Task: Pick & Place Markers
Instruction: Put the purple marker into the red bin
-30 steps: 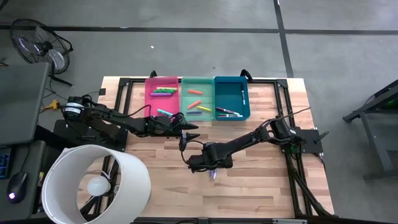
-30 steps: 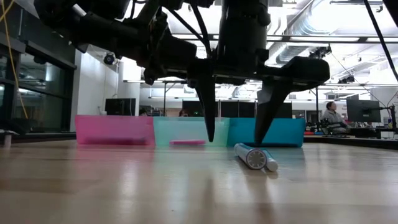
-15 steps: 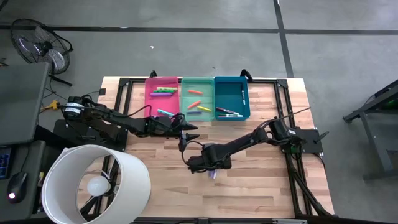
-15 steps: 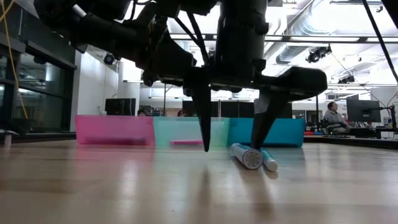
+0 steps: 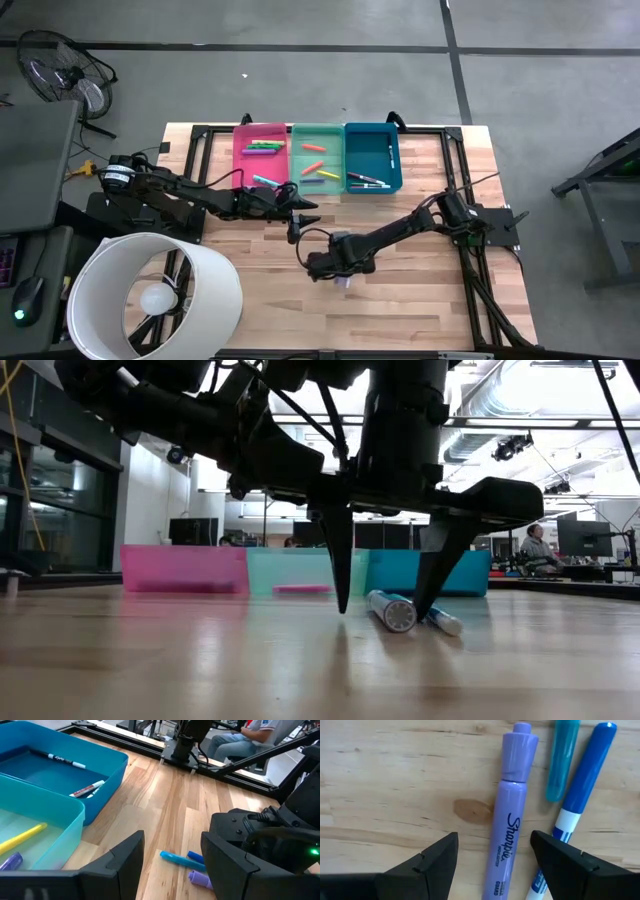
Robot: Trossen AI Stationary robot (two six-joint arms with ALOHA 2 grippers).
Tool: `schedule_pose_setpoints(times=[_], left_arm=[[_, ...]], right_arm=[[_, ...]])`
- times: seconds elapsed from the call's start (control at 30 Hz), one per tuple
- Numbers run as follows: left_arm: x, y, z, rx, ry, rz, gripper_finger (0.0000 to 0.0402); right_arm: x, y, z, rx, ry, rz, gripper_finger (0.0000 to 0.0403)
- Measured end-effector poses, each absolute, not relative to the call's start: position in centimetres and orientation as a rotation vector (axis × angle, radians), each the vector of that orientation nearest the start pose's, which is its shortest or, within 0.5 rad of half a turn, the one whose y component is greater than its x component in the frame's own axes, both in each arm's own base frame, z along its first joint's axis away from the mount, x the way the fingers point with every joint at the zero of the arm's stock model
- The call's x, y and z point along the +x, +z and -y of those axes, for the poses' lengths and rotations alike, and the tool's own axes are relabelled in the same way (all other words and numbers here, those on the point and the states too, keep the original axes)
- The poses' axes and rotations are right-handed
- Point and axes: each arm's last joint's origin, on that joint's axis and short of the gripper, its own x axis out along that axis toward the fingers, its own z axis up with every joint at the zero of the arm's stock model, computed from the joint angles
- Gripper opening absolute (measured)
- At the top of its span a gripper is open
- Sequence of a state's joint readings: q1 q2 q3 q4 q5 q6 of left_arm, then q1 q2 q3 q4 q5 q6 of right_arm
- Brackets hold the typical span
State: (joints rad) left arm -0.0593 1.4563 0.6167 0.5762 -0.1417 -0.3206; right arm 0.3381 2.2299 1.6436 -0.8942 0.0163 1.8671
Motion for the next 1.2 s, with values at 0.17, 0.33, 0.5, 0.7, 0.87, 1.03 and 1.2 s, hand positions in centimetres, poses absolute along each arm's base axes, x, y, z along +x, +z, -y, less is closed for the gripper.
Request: schedule_pose_setpoints(times=[0.17,0.33,0.5,0.7,0.87,1.03,1.2], left_arm=[[29.1,19.8,1.3,-0.292,0.123,-0.247,0.0193],[29.1,19.8,1.3,-0.292,0.123,-0.248,0.0193],[29.1,19.8,1.3,-0.292,0.124,-0.248,0.0193],[29.1,19.8,1.3,-0.291,0.124,-0.249,0.0193],[29.1,19.8,1.3,-0.291,0.124,-0.249,0.0193],[29.1,19.8,1.3,-0.291,0.124,-0.249,0.0193],[29.1,19.8,1.3,-0.291,0.124,-0.249,0.0193]], right_arm=[[40.2,12.9,-14.1,1.221,-1.12,-1.177,0.0249],[39.9,12.9,-14.1,1.192,-1.146,-1.197,0.0249],[39.6,12.9,-14.2,1.161,-1.154,-1.193,0.0249],[39.3,12.9,-14.3,1.12,-1.149,-1.223,0.0249],[38.9,12.8,-14.7,1.08,-1.152,-1.247,0.025],[38.8,12.8,-14.8,1.03,-1.114,-1.263,0.025],[38.8,12.8,-14.8,0.984,-1.072,-1.286,0.0248]])
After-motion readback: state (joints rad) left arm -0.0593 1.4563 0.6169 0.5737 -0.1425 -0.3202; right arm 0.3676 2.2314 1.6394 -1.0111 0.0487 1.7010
